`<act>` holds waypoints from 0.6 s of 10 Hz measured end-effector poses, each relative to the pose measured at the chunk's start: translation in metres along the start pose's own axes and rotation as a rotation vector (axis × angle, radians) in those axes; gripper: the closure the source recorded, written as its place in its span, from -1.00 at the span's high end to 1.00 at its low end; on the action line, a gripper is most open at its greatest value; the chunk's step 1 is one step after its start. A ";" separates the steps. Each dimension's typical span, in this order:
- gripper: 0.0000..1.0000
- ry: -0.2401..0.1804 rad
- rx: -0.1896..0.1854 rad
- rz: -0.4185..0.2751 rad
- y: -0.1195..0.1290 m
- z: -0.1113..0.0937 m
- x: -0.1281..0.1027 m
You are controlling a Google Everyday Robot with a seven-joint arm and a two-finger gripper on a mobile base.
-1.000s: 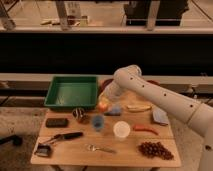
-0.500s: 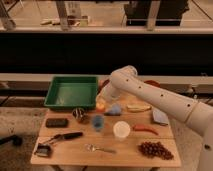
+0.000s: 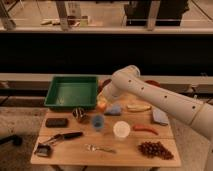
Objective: Place apple in plastic cup
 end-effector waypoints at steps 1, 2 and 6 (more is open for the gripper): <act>-0.97 -0.003 0.001 0.000 0.001 -0.003 -0.003; -0.97 -0.003 0.005 0.004 0.003 -0.011 -0.006; -0.97 -0.029 0.013 -0.001 0.007 -0.030 -0.027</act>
